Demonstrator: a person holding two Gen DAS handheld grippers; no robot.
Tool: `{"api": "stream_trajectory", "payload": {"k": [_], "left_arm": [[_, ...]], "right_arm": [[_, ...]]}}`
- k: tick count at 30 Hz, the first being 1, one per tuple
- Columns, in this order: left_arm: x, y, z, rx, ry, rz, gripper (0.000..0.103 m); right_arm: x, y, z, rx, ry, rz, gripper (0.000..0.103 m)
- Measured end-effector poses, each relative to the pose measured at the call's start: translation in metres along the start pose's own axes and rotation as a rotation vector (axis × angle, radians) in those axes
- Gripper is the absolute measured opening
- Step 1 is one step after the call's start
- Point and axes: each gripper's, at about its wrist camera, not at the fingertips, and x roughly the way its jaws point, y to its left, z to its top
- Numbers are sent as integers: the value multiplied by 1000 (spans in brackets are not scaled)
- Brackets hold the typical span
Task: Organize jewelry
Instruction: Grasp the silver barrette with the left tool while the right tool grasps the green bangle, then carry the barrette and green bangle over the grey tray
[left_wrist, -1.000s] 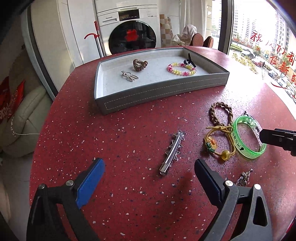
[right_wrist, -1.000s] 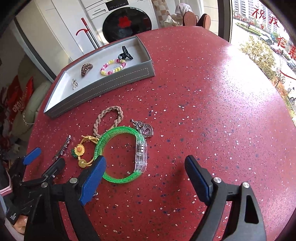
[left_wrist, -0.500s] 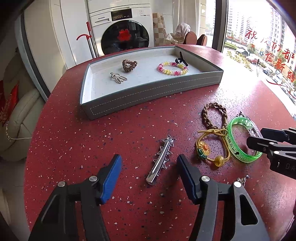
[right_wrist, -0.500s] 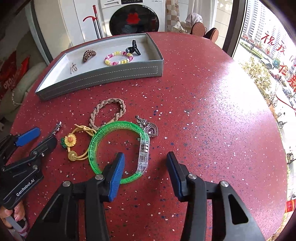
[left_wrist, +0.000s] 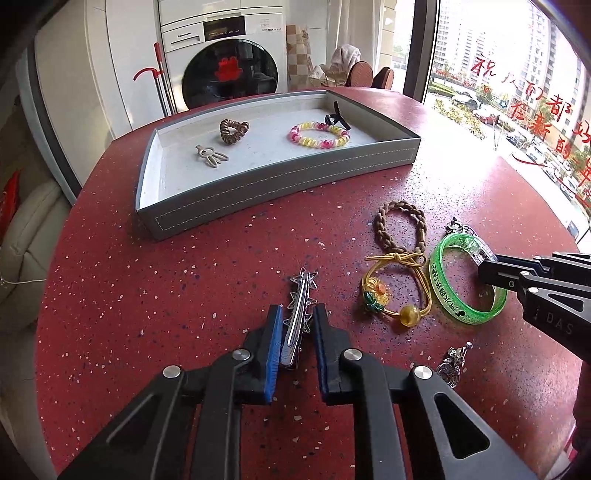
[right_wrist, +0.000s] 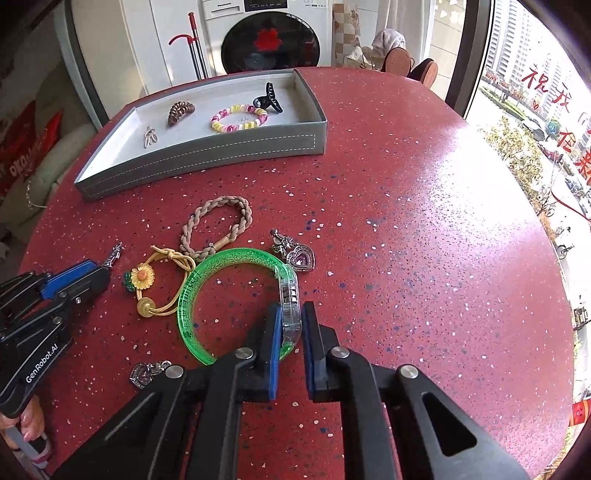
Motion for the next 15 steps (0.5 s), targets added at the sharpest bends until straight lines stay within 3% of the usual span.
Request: {"api": "stream_trajectory", "payload": {"k": [8,15], "left_arm": [[-17,15,4,-50,-32,-30,35],[-36,22,19,-63,-73,-31,35]], "right_arm": [[-17,-13,6,31,-36,74,11],[-39,-14,38,41,-85,135,12]]}}
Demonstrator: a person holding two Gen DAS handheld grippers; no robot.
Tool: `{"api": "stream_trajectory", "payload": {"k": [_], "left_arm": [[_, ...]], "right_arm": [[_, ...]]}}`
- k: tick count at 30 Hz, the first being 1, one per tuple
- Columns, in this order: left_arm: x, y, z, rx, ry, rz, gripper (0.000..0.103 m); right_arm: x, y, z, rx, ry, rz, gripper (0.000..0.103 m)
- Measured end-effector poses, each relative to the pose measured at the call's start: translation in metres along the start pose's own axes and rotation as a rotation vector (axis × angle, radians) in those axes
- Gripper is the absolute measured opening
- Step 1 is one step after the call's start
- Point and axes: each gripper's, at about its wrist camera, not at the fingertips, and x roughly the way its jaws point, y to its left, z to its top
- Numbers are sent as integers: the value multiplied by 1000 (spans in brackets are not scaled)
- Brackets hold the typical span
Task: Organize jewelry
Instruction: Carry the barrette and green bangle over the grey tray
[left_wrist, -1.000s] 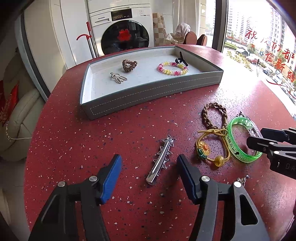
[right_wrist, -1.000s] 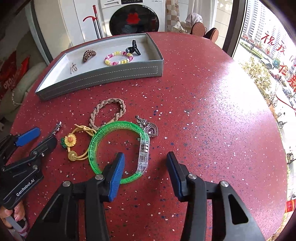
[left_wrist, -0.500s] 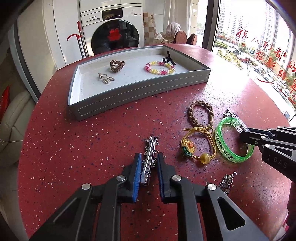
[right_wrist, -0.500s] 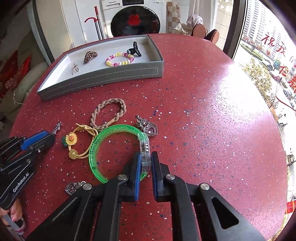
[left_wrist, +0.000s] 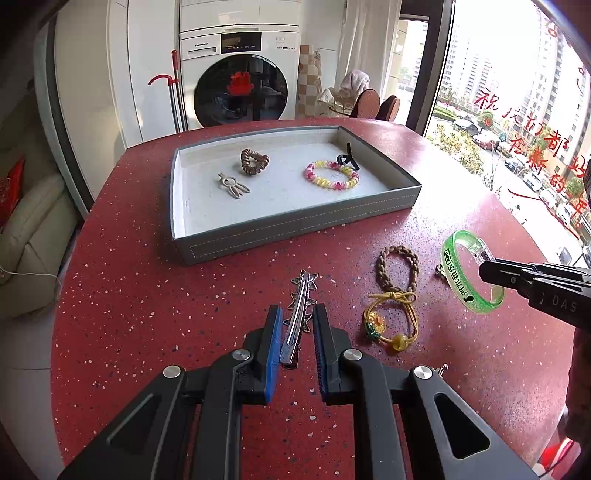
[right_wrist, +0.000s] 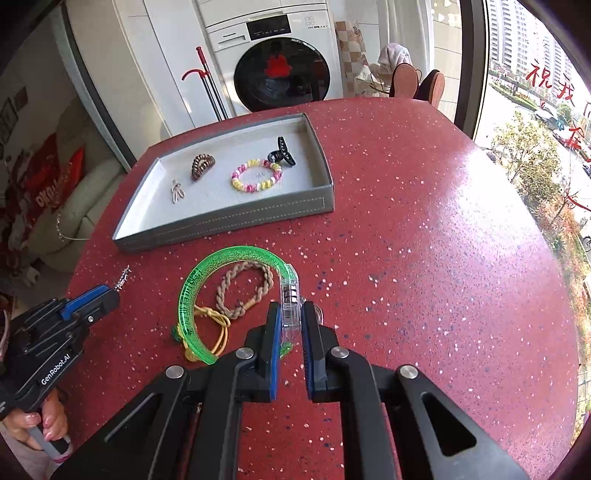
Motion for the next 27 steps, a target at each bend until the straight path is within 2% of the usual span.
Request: {"api": "stream_trajectory", "payload": {"k": [4,9,13,20,27], "left_arm": [[-8,7,20,-20,-29,-12,35],[-9,15,48,-9,-65,18,35],[2,28,73,-34,-51,14,35],[38,42,110,-54,-6,40,35],[79,53,136,-80,29,89,35]], "right_arm": [[1,10,29,-24,-19,8,12],[14,22,67,-29,-17,49,12],[34,30,93,-32,9,72,11],[76,41,126,-58,59,48,11],[115,36,137,-31,106,60,11]]}}
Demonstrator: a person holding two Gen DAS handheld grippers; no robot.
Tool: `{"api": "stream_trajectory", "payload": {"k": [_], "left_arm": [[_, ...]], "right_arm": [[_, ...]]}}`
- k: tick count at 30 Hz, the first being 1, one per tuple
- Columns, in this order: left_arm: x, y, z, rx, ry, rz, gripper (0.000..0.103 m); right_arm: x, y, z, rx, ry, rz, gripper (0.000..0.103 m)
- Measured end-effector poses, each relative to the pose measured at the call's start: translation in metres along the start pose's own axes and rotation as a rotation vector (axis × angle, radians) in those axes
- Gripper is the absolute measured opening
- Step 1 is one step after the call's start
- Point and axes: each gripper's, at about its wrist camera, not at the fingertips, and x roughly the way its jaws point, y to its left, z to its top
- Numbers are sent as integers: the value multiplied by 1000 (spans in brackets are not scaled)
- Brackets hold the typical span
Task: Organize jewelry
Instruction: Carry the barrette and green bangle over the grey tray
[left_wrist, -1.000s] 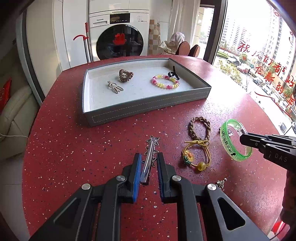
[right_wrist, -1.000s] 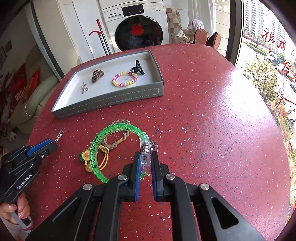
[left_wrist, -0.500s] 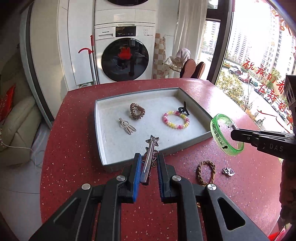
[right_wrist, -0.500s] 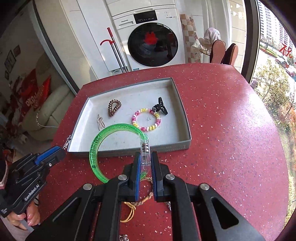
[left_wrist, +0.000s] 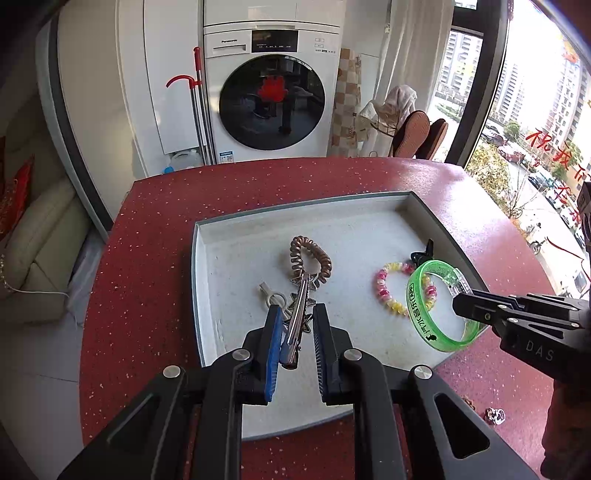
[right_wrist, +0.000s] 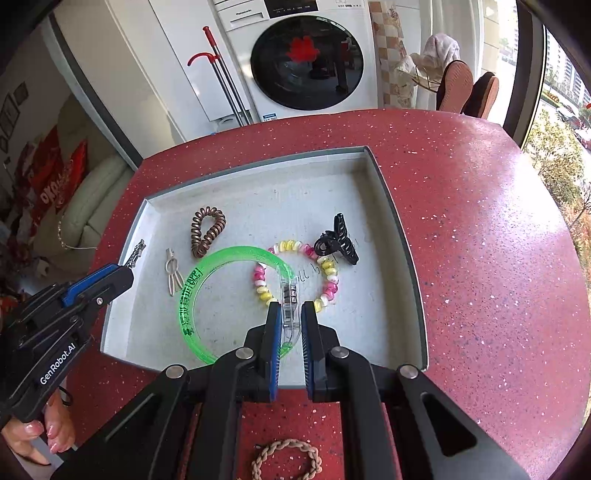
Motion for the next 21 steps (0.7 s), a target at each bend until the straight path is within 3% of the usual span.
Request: {"api": "stream_trajectory", "payload": {"k": [12,21], "left_arm": [[57,-8,-5,16,73,57,35],[66,-21,-14,94,58,131,35]], "right_arm": [[38,-10,11,-23,9,-93,11],[39,2,8,-83,-8,-137,12]]}}
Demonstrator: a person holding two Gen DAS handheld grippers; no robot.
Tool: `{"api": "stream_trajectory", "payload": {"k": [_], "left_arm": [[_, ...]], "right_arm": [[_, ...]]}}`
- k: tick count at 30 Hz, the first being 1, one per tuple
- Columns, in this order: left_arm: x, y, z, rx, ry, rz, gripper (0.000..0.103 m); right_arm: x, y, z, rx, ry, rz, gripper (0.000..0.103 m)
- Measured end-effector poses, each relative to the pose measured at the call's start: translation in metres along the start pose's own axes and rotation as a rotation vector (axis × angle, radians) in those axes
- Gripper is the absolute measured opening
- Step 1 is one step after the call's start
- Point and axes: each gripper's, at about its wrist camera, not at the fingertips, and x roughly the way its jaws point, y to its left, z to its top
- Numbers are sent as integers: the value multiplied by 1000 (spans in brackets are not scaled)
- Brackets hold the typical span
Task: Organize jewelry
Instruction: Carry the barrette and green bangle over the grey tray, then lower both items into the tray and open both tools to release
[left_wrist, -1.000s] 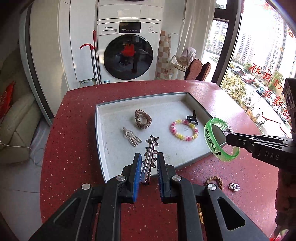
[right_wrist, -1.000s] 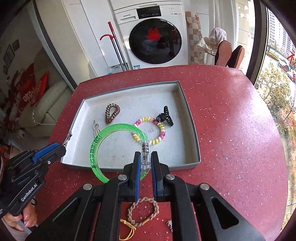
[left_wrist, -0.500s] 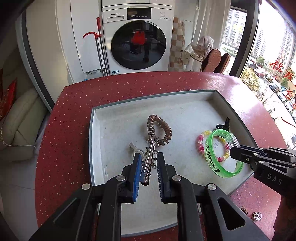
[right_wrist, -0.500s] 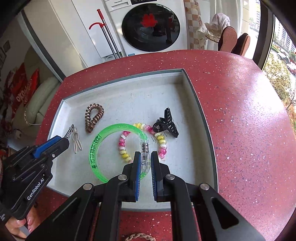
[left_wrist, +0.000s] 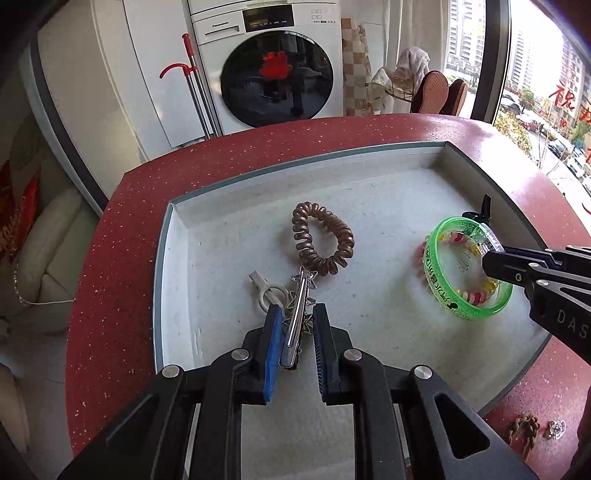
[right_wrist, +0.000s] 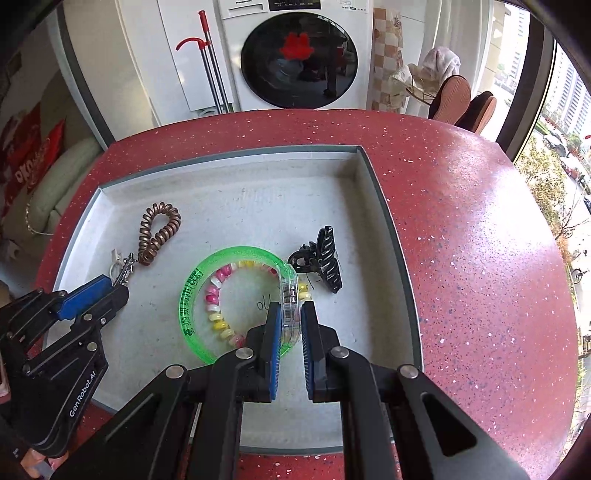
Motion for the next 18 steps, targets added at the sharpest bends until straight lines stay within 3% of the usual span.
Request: {"api": "stream_trajectory", "payload": {"k": [8,12,18], "left_arm": [[0,-3,-2,23,-10,36,35],[-1,-1,-3,8,-14,34,35],[-5,0,-4,-3,-10,26,35]], "right_arm": [[0,5,2,-21,5,4,16],[-2,4,1,-18,-2,18,40],[-15,-2,-1,21,-25,67,46]]}}
